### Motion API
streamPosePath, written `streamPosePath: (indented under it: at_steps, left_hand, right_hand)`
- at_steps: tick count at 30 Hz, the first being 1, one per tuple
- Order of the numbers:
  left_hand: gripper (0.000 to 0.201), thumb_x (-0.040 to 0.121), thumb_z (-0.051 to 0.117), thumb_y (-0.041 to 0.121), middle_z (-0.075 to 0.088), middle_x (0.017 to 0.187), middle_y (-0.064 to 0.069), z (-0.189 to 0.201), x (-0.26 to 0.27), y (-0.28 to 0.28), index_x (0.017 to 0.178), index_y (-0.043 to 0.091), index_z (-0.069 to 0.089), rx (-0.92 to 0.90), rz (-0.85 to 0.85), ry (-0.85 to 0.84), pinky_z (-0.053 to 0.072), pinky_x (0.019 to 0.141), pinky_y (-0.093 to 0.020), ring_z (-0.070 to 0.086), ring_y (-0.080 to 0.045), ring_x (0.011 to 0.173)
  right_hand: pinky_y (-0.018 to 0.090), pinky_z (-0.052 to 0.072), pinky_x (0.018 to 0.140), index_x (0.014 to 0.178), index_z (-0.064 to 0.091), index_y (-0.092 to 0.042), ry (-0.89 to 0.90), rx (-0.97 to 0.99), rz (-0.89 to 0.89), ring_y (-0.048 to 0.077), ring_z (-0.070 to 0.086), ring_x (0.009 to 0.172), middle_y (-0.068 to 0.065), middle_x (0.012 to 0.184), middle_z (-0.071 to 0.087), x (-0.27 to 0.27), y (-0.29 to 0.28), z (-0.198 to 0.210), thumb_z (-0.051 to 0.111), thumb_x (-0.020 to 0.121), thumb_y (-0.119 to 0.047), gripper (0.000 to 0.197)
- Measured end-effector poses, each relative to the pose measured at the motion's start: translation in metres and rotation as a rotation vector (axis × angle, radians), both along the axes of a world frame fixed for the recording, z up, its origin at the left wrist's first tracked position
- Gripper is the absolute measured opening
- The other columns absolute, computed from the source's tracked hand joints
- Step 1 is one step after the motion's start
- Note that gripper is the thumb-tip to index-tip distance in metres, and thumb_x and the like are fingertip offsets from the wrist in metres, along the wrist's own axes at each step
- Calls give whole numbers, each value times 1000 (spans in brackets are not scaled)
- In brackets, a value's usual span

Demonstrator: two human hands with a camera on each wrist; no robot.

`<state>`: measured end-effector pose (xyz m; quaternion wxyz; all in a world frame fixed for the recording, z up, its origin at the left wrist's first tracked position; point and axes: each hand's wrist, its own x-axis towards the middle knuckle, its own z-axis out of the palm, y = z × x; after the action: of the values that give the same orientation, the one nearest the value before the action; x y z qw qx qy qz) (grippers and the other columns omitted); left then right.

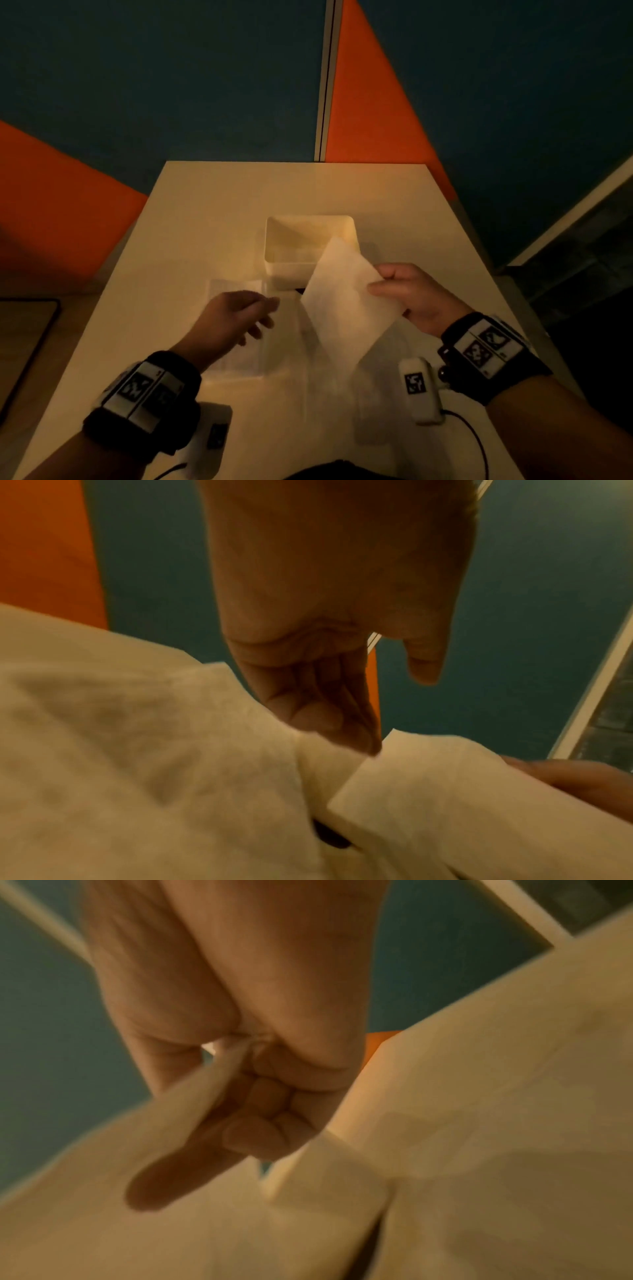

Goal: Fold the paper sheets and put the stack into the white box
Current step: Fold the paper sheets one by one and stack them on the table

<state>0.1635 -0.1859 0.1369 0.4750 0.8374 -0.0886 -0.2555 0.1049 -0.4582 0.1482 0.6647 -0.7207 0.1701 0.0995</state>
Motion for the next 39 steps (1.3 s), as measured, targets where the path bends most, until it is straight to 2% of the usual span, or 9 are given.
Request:
streamPosePath:
  at_steps: [5, 9, 14, 16, 21, 27, 31, 35, 39]
  left_hand:
    - [74, 76, 40, 76, 74, 92, -8, 7, -7, -32, 104, 14, 68, -83, -150, 439, 51, 70, -31, 67, -22, 78]
    - [58, 81, 50, 65, 69, 104, -10, 11, -8, -48, 117, 22, 64, -430, -94, 561, 50, 70, -30, 63, -23, 90]
    - [29, 90, 56, 18, 68, 114, -10, 19, -1, -59, 118, 11, 62, -647, 118, 379, 56, 77, -33, 63, -23, 99]
    - [28, 89, 55, 10, 69, 109, -11, 24, 1, -58, 116, 9, 62, -662, 138, 296, 56, 77, -33, 64, -24, 94]
    - [27, 87, 60, 8, 71, 105, -10, 31, 2, -55, 114, 12, 64, -612, 112, 185, 54, 83, -41, 66, -27, 93]
    - [25, 92, 54, 10, 72, 98, -8, 31, 2, -54, 110, 24, 64, -698, 121, 176, 56, 75, -37, 68, -22, 83]
    - [21, 93, 49, 5, 71, 94, -8, 33, 4, -52, 103, 16, 64, -721, 110, 164, 56, 67, -31, 66, -22, 79]
    - [26, 95, 40, 4, 57, 74, -6, 37, 5, -47, 80, 12, 59, -684, 52, 191, 43, 48, -20, 52, -16, 62]
    - [20, 84, 46, 20, 65, 79, -5, 43, 8, -38, 80, 11, 64, -728, -52, 302, 53, 58, -23, 62, -19, 68]
  right_hand:
    - [33, 52, 83, 113, 64, -6, -173, 300, -105, 20, 64, 93, 11, 105, 68, -9, 9, 20, 53, 86, -5, 30]
    - [32, 53, 82, 114, 63, -8, -241, 436, -136, 20, 65, 95, 10, 104, 69, -15, 18, 22, 55, 79, -12, 35]
    - [31, 54, 83, 112, 64, -9, -244, 437, -152, 20, 66, 97, 10, 108, 70, -21, 22, 18, 57, 77, -9, 37]
    - [30, 55, 79, 112, 64, -9, -232, 401, -160, 20, 66, 97, 10, 109, 70, -21, 21, 18, 58, 75, -10, 37]
    - [28, 54, 67, 113, 65, -15, -206, 335, -214, 19, 67, 93, 7, 107, 71, -16, 19, 18, 54, 88, -6, 29]
    - [32, 52, 78, 120, 61, -16, -217, 341, -216, 20, 66, 94, 7, 111, 70, -15, 21, 17, 48, 91, 1, 36]
    - [29, 54, 73, 106, 64, -15, -238, 399, -223, 18, 67, 86, 3, 98, 72, -14, 20, 21, 44, 91, 4, 31]
    - [26, 44, 54, 75, 60, -13, -212, 299, -182, 15, 61, 67, -3, 75, 67, -17, 14, 26, 41, 88, 7, 31]
    - [24, 39, 48, 67, 60, -17, -209, 220, -135, 17, 57, 64, -1, 74, 63, -19, 7, 31, 41, 88, 6, 36]
